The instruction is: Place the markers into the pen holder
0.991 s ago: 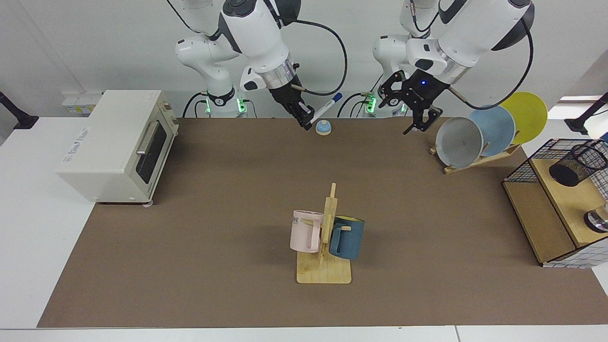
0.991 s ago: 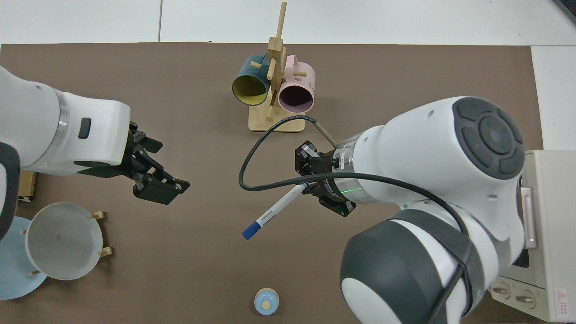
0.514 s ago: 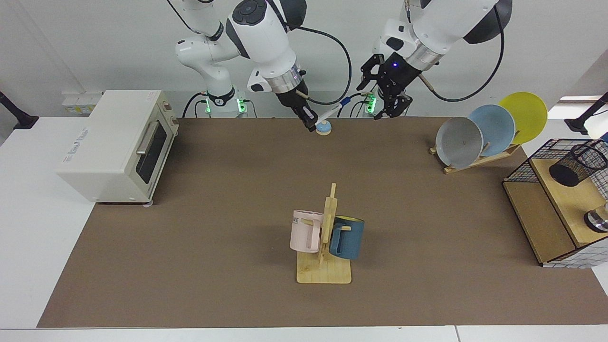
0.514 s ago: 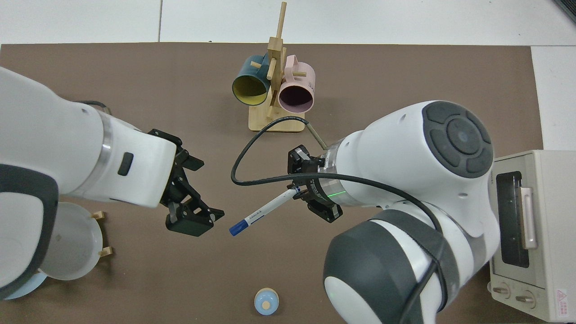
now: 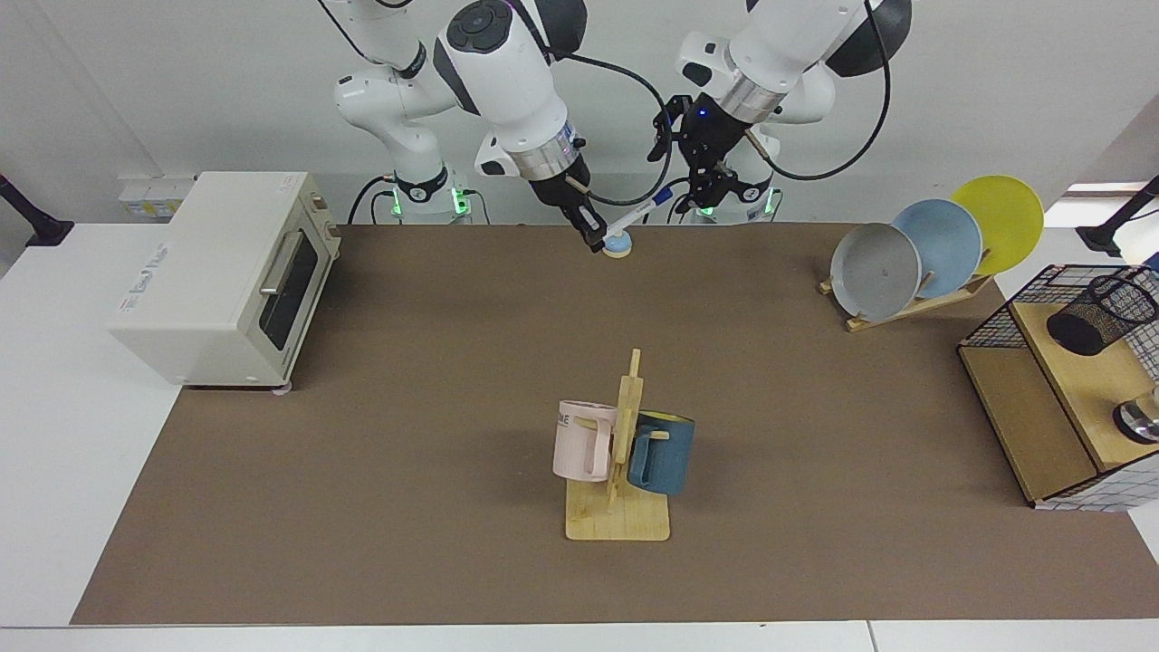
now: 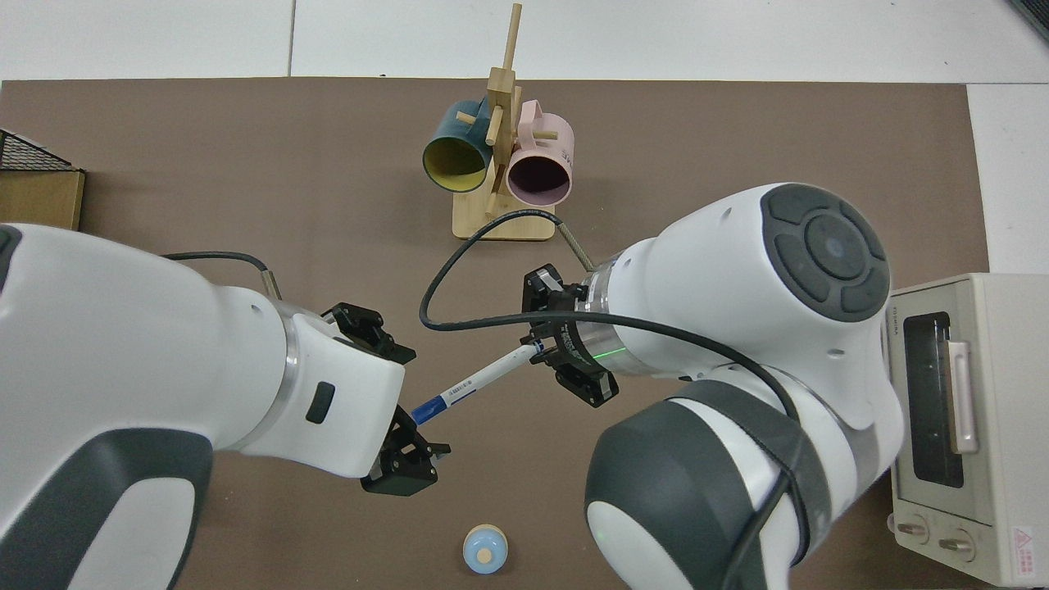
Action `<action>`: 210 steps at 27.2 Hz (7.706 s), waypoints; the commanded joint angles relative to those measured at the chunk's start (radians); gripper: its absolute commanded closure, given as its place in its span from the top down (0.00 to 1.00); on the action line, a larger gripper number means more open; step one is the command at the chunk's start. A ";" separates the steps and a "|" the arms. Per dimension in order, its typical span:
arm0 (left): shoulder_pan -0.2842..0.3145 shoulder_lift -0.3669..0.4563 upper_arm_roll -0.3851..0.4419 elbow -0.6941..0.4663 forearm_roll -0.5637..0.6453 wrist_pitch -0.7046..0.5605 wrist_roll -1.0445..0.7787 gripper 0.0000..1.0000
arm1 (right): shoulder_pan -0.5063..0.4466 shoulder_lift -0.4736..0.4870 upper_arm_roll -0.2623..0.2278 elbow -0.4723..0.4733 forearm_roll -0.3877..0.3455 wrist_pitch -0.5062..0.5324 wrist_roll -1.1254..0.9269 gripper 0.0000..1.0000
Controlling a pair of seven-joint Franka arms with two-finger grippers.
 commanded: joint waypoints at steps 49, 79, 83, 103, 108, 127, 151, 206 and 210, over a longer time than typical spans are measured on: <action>-0.010 -0.056 -0.028 -0.126 0.035 0.096 -0.046 0.00 | 0.016 -0.002 0.000 0.018 0.018 -0.023 0.069 0.33; 0.021 -0.055 -0.004 -0.126 0.288 0.066 -0.080 0.00 | -0.214 -0.074 -0.027 0.017 -0.276 -0.237 -1.042 1.00; 0.070 -0.049 -0.004 -0.124 0.363 0.066 -0.069 0.00 | -0.257 -0.078 -0.029 0.018 -0.373 -0.250 -1.216 1.00; 0.296 0.026 0.001 -0.066 0.765 0.096 0.296 0.00 | -0.366 -0.115 -0.032 0.001 -0.365 -0.262 -1.305 1.00; 0.309 0.069 0.003 -0.025 0.897 0.096 0.394 0.00 | -0.368 -0.117 -0.032 -0.005 -0.355 -0.260 -1.305 1.00; 0.581 0.149 0.003 0.051 1.187 0.403 0.943 0.00 | -0.385 -0.132 -0.032 -0.031 -0.347 -0.259 -1.304 1.00; 0.756 0.184 0.003 0.046 1.198 0.693 1.336 0.00 | -0.391 -0.152 -0.032 -0.057 -0.306 -0.262 -1.296 1.00; 0.572 0.218 -0.036 0.181 0.943 0.201 0.435 1.00 | -0.403 -0.149 -0.032 -0.059 -0.306 -0.251 -1.305 1.00; 0.530 0.206 -0.063 0.181 0.847 0.124 0.144 1.00 | -0.417 -0.146 -0.032 -0.057 -0.307 -0.250 -1.320 1.00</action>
